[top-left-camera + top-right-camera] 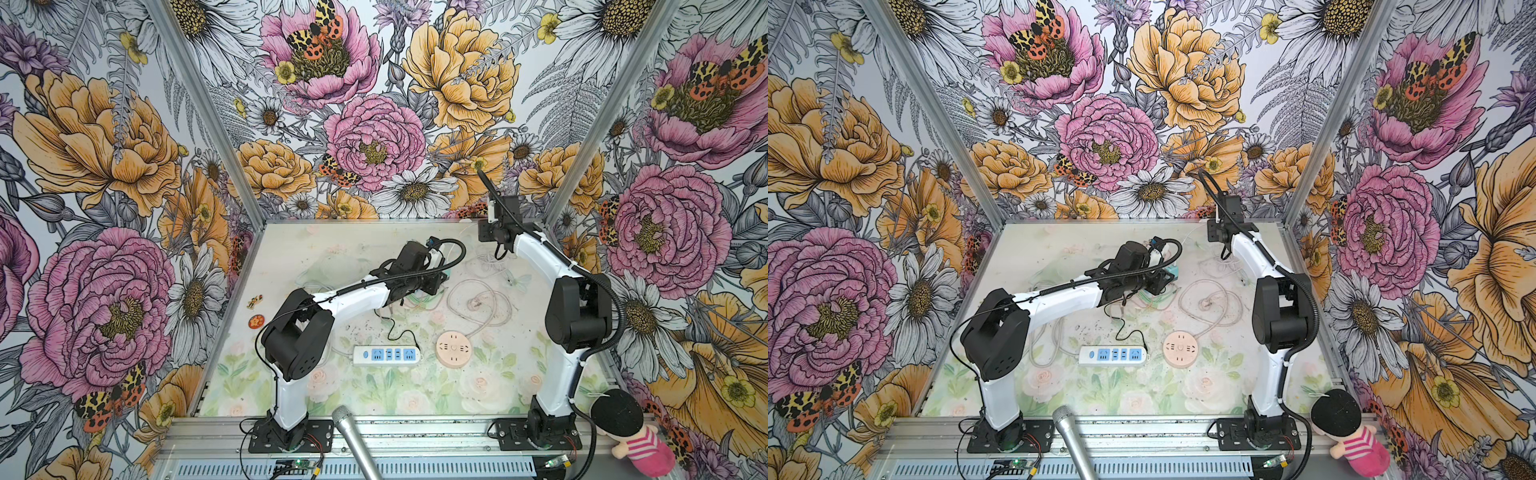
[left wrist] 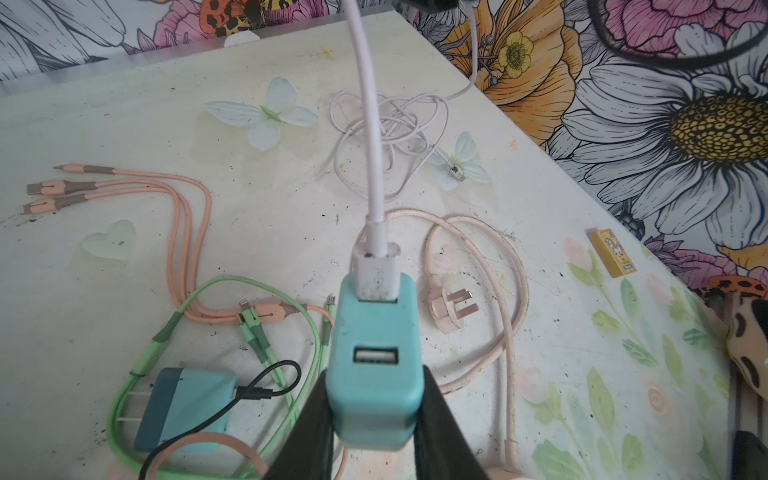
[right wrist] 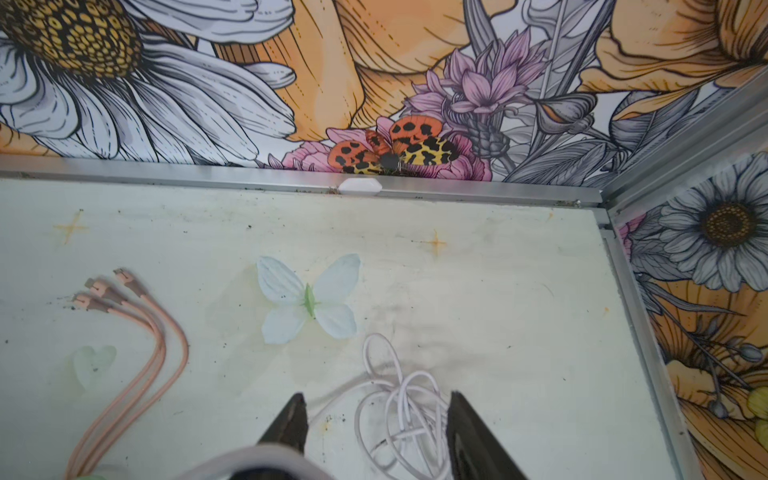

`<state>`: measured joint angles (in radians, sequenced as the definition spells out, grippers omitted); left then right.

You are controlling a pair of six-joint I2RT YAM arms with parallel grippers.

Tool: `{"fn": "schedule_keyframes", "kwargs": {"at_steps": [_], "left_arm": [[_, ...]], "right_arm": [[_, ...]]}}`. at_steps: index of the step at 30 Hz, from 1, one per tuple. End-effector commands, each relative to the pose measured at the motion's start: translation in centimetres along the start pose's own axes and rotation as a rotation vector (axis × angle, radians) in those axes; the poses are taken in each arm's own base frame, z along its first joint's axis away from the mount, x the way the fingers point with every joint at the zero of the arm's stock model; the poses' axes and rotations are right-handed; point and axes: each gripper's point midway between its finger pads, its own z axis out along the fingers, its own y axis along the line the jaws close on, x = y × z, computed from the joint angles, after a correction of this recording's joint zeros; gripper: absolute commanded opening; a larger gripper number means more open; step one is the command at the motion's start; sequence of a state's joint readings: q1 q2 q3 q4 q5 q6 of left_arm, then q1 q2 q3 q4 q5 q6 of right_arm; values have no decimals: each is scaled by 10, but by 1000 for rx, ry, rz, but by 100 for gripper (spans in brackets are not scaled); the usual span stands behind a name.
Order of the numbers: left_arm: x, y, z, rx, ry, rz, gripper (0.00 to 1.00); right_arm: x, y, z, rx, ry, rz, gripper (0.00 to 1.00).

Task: Insert the plug
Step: 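Hold the charger up with the left gripper while the right releases the cable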

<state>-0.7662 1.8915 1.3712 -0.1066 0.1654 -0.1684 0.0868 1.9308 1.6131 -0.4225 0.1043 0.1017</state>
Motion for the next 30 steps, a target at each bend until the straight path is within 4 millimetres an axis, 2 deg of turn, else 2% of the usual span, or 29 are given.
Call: {"fn": "schedule_keyframes", "kwargs": {"at_steps": [1, 6, 10, 15, 17, 20, 24, 30], "left_arm": [[-23, -26, -4, 64, -61, 5, 11], [-28, -28, -2, 77, -72, 0, 11], [-41, -27, -4, 81, -92, -2, 11], [-53, -22, -5, 68, -105, 4, 11], [-59, -17, -7, 54, -111, 1, 11], [-70, -4, -6, 29, -132, -34, 11], [-84, 5, 0, 27, -145, -61, 11], [-72, 7, 17, 39, -87, -55, 11]], "right_arm": [[-22, -5, -40, -42, -89, 77, 58], [3, -1, -57, -105, -36, 94, 65], [21, 3, -61, -163, 0, 115, 76], [49, -11, -59, -108, 75, 170, 76], [63, -18, -58, -80, 118, 204, 76], [80, -19, -57, -97, 168, 222, 76], [89, -14, -64, -132, 199, 240, 76], [84, -3, -97, -202, 153, 283, 74]]}}
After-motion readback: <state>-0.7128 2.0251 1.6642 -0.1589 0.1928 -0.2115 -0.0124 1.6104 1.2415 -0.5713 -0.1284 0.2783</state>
